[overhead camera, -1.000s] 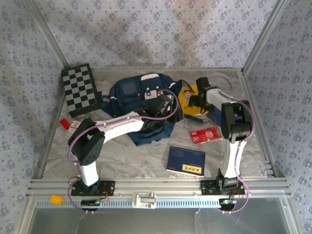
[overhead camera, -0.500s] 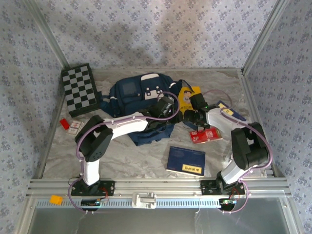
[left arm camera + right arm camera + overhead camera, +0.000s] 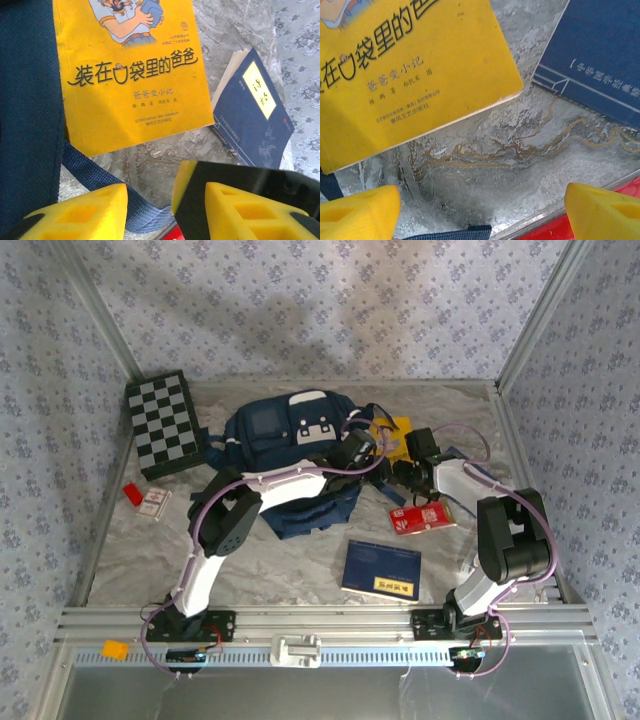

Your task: Pack the student bag

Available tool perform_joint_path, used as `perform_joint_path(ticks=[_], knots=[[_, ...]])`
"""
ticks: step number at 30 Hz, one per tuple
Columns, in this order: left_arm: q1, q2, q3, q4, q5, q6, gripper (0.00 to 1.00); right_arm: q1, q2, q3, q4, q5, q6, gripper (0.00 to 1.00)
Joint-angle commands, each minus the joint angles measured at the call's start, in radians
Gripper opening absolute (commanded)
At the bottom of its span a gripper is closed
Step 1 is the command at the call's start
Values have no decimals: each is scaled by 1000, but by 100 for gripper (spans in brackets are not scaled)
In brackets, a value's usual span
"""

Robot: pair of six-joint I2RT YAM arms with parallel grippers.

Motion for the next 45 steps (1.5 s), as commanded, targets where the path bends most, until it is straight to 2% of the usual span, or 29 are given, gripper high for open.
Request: perform_joint_path(ticks=[1,5,9,14,17,21,26,30,33,38,40,45], knots=[[-3,52,47,-52,7,40,44,2,-24,-34,27,-80,-7,83],[2,72,59,-102,1,64,41,-7,-76,-60,5,-130,-8,80],[14,74,34,-98,18,66,35,-56,-108,-95,1,-262,11,77],[20,89,28,-94,53,66,30,-65,-151,-121,-42,-194,32,75],[18,90,31,-99,43,76,29,-84,-157,-135,25,-250,37,76],[19,93,76,-156,-25,63,33,-96,-106,-83,38,-185,35,75],[14,117,228,-249,-18,77,38,-115,-62,-63,126,-112,26,72],[5,142,278,-231,-81,58,41,-144,-10,-35,190,-128,2,69],[22,207,367,-286,-120,27,42,-163,25,-7,224,-155,-12,67],[51,301,473,-297,-95,51,42,-168,82,47,227,-155,-30,65],[61,334,513,-351,-109,62,42,-173,115,72,221,-158,-25,62],[87,370,530,-377,-64,123,42,-178,187,134,199,-129,-26,62]])
